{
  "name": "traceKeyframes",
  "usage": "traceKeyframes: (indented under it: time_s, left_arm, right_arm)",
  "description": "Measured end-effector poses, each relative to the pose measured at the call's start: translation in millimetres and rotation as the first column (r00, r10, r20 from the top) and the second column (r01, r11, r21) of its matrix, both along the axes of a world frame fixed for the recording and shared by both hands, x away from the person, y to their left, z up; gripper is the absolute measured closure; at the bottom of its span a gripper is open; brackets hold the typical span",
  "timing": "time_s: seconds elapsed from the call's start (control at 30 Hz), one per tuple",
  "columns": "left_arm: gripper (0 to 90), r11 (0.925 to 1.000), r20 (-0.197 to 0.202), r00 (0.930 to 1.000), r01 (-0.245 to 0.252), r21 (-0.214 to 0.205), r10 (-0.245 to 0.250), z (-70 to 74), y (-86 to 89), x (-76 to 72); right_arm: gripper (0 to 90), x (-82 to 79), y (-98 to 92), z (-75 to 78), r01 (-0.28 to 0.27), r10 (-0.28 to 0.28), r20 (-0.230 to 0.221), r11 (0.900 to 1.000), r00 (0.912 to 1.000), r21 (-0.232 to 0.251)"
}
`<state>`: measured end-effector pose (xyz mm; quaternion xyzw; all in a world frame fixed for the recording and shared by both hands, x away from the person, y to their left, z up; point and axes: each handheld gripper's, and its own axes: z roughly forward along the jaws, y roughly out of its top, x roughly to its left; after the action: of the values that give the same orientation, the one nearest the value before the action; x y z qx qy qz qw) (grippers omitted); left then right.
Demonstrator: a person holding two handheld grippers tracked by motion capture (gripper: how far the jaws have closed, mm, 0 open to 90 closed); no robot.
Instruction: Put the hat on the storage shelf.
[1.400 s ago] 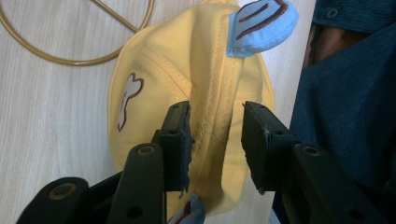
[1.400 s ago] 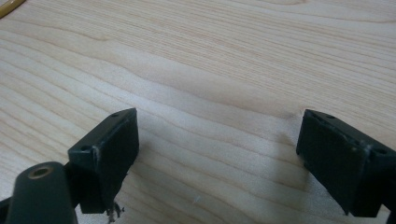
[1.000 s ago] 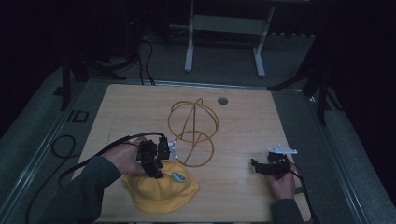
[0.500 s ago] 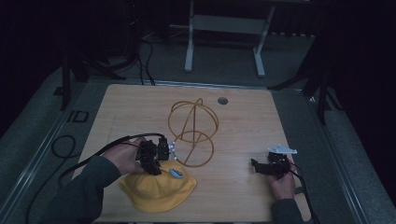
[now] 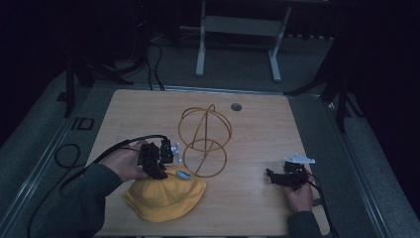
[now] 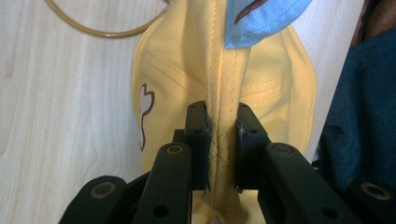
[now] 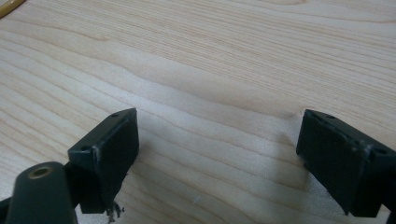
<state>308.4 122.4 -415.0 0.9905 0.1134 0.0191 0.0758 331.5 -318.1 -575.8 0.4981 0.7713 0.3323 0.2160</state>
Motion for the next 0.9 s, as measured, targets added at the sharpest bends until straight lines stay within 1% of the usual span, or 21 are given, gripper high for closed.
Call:
traceKeyframes:
  time_s: [0.1,0.33,0.63,0.9]
  left_arm:
    - [78.6,0.9998,0.006,0.9999,-0.014,-0.011,0.014,3.6,3.4,0.9]
    - [78.6,0.9992,0.013,0.9995,-0.03,-0.027,0.03,9.8,9.9,3.2]
    - [78.6,0.9985,0.012,0.9989,-0.045,-0.031,0.045,16.4,16.0,5.4]
    - [78.6,0.9975,0.02,0.9978,-0.063,-0.034,0.063,21.8,22.2,7.8]
  right_arm:
    - [13.0,0.0,0.0,0.0,0.0,0.0,0.0,1.0,1.0,0.0]
    - [13.0,0.0,0.0,0.0,0.0,0.0,0.0,1.0,1.0,0.0]
    - [13.0,0.0,0.1,0.0,0.001,-0.001,0.0,1.0,1.0,0.001]
    - [13.0,-0.1,0.3,0.1,0.003,-0.003,-0.002,1.0,1.0,0.003]
